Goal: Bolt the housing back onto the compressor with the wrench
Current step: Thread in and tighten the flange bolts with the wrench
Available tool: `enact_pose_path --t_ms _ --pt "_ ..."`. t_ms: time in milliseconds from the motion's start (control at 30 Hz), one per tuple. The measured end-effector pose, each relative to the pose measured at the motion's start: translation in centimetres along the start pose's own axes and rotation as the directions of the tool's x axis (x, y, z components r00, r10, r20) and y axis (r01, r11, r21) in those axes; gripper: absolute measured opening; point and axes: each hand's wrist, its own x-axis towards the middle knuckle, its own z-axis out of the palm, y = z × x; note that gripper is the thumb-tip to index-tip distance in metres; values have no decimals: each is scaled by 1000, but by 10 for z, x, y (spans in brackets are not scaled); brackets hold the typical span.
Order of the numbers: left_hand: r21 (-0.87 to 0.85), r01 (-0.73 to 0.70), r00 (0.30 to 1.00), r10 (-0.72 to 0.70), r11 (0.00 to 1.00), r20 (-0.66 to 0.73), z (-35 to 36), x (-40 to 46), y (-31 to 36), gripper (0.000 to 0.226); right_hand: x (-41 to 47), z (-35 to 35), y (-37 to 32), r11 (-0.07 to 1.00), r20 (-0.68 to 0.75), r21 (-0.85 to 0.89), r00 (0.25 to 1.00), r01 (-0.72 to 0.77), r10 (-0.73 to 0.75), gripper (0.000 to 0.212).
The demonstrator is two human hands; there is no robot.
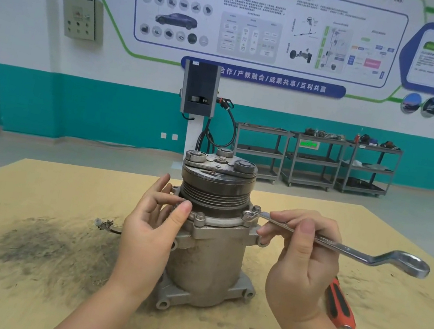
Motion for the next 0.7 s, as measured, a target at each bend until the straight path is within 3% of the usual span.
enact_pose_path --t_ms 200,300,400,500,600,700 --pt "-70 12 1000 -12 997 -9 5 -2 -8 17 7 -5 -2 987 126 -97 986 126 -114 22" --pt "13 -12 999 11 1000 50 7 -7 -11 30 11 -5 -8 993 102 -66 990 99 -92 24" --pt "125 -16 990 -2 992 139 5 -9 -11 68 12 0 -18 987 5 142 997 -80 80 28" --pt "213 -3 987 -31 977 157 2 -7 -11 109 10 8 -23 879 104 293 927 -376 361 16" --pt "269 -3 988 -38 963 148 2 -6 -12 115 7 13 -23 777 169 290 829 -558 532 18" --pt "274 19 985 -66 962 161 2 -6 -11 110 8 18 -24 704 184 319 770 -635 611 17"
